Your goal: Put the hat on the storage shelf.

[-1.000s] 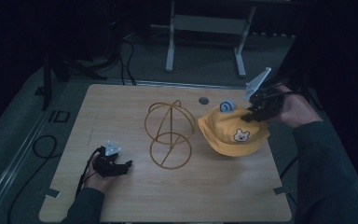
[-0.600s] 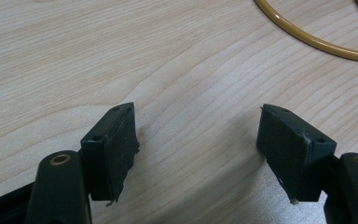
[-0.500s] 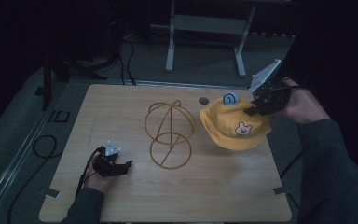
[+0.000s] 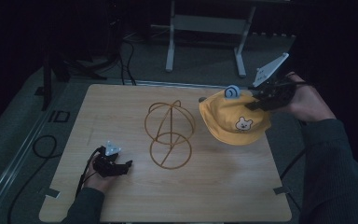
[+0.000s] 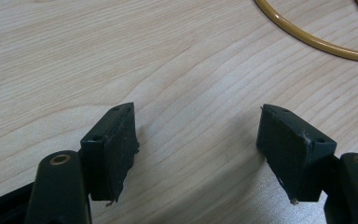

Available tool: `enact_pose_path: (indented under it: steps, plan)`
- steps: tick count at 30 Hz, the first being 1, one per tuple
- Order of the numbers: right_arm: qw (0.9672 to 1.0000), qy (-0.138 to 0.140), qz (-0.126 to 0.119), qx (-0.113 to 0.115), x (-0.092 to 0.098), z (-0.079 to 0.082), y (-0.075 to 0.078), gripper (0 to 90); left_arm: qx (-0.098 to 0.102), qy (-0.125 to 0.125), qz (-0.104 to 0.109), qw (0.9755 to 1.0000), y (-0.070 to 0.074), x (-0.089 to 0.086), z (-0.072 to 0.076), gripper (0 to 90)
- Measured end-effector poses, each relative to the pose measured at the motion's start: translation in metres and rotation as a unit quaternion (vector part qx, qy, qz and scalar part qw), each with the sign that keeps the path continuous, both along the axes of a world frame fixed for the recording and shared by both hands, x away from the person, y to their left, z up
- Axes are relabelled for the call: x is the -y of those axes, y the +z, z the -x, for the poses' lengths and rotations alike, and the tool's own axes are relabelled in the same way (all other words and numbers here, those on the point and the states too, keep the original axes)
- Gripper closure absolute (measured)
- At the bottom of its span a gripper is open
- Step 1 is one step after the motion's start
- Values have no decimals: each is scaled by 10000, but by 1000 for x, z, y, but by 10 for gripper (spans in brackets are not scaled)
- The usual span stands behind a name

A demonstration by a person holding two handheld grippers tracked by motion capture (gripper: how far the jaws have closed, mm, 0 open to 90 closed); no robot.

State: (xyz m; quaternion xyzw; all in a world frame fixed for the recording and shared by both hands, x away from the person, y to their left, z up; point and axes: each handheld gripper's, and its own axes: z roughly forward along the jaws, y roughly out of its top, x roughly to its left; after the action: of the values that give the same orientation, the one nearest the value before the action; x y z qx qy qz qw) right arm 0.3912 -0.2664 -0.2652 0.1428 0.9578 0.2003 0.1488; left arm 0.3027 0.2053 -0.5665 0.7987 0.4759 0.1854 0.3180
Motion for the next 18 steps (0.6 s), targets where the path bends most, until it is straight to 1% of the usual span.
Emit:
enact_pose_path:
  steps: [8, 11, 15, 18]
  plan:
    - [9999, 75, -117, 69, -6, 1, 4, 766, 3, 6, 5, 10000, 0, 0, 0, 286]
    - [9998, 145, -128, 94, -11, 1, 4, 766, -13, 3, -5, 10000, 0, 0, 0, 286]
    - [9997, 167, -157, 120, -16, 1, 7, 766, -12, 0, -5, 10000, 0, 0, 0, 286]
    - [9993, 238, -224, 158, -20, 1, 10, 766, -13, 5, -4, 10000, 0, 0, 0, 286]
